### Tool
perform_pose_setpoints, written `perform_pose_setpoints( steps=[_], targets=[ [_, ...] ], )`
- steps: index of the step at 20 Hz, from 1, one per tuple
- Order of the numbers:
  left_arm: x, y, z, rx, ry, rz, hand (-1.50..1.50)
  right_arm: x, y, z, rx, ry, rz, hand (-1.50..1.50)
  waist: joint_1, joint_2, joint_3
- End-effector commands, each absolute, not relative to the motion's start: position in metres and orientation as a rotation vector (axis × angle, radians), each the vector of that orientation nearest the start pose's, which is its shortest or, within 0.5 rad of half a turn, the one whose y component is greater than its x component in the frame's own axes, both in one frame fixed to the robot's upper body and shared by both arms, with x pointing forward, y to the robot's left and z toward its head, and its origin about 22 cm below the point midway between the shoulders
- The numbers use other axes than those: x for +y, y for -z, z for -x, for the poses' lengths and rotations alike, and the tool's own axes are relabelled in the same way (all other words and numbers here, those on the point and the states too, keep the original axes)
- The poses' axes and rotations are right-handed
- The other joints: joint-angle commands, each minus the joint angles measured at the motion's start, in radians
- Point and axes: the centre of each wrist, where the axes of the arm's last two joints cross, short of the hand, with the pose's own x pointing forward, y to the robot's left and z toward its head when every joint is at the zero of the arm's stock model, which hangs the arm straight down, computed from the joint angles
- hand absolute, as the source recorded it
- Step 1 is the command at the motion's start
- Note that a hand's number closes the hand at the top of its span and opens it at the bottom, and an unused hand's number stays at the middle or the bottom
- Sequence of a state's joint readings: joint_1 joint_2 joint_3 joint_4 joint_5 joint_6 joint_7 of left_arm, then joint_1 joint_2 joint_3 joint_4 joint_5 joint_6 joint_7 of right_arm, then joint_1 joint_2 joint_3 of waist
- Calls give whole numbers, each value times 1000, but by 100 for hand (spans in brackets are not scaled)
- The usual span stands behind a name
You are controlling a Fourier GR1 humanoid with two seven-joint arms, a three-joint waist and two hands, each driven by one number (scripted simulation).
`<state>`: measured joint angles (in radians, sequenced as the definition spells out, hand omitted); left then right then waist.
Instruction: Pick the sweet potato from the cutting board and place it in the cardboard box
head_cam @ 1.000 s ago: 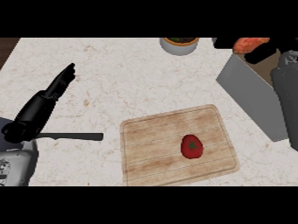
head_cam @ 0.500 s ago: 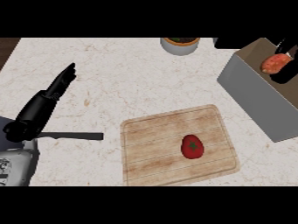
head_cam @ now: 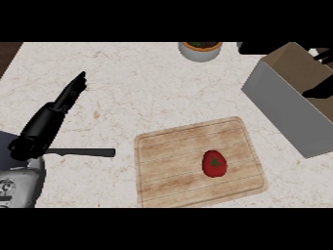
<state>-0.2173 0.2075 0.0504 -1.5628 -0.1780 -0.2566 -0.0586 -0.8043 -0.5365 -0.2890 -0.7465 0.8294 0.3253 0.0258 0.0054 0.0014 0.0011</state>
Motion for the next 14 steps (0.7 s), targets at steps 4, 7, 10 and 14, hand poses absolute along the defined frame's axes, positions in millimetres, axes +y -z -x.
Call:
perform_pose_setpoints(
  steps=[4, 7, 10, 14],
  targets=[
    [273, -67, -292, -1748, 516, -139, 0, -390, -156, -406, -1602, -172, 569, -150, -19, -4, 4],
    [274, -66, -293, -1749, 507, -108, 0, -408, -146, -398, -1622, 98, 511, -150, -10, 2, 2],
    [274, -73, -293, -1758, 523, -98, 0, -435, -153, -387, -1616, 212, 496, -150, -2, 1, 0],
    [268, -70, -286, -1760, 529, -100, 0, -472, -125, -360, -1619, 285, 549, -150, 5, 2, 0]
  ],
)
